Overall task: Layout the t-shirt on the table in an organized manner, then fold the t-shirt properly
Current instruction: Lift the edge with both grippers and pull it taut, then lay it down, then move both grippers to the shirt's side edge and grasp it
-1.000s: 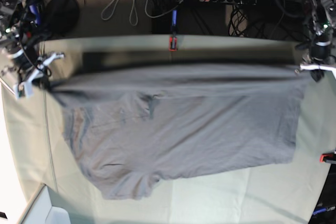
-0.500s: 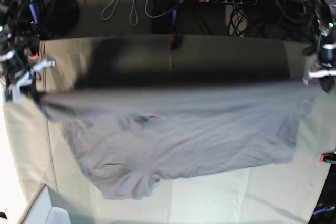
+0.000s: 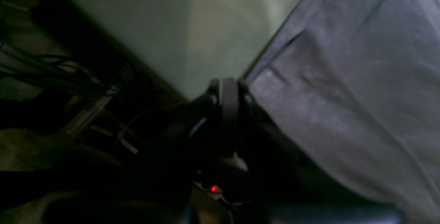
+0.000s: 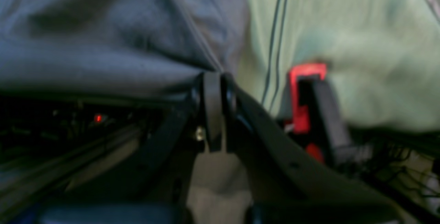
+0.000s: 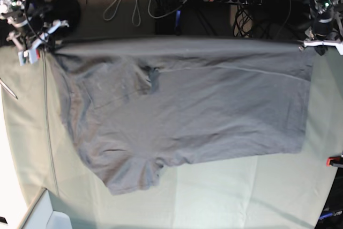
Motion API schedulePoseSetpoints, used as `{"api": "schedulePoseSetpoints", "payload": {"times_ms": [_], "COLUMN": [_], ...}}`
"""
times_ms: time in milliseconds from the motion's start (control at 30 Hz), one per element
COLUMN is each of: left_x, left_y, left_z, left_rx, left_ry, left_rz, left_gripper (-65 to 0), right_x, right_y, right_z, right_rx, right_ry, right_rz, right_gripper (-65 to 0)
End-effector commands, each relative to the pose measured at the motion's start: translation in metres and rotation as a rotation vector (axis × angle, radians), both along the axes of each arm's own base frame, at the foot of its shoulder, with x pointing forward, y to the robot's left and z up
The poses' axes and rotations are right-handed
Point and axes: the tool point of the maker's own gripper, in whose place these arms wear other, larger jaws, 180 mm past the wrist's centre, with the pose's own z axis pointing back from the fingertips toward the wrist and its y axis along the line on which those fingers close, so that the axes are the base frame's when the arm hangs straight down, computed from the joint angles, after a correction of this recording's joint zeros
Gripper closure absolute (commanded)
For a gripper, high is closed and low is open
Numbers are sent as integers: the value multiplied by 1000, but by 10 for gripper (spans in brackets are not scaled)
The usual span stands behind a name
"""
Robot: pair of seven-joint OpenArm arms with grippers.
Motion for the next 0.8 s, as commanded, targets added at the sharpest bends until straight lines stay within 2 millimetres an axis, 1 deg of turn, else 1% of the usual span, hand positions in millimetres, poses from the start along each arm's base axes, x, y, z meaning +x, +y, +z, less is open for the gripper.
{"api": "schedulePoseSetpoints", "payload": {"times_ms": [0,233,267,300,333,400,467,533,600,633,700,767], "left_x": [4,4,1,0,0,0,2,7,7,9,19,28], "left_y": [10,5,5,1,-4,-5,-7,-10,-15,-18,-21,-20], "left_z": [13,10,8,7,4,3,7,15,21,27,39,52], "left_rx": [40,31,30,21,6,-12,-20,-20,-26,-26,-18,-1], "left_ry": [-32,-29,-22,-10,6,26,32,25,42,41,15,-24], "left_rz": [2,-2,-3,-14,-26,-30,-37,-55,-80,-93,-110,-112], "left_gripper": [0,-2,-8,-27,-51,-123,-195,-260,-319,-342,-386,-413], "right_x": [3,0,0,-1,-5,-10,-8,-7,-7,-7,6,15], "right_y": [-3,-2,-2,-3,-3,-3,-7,-21,-33,-40,-49,-52], "right_z": [8,5,5,5,4,5,14,31,47,57,77,85], "right_rx": [-8,-4,-4,-5,-6,-11,-29,-72,-102,-124,-154,-161], "right_ry": [-26,-17,-17,-14,-5,0,-19,-56,-103,-129,-192,-225], "right_rz": [15,12,12,13,13,18,18,-17,-76,-105,-141,-149], "right_gripper": [0,0,0,0,-17,-81,-157,-231,-278,-290,-291,-292]}}
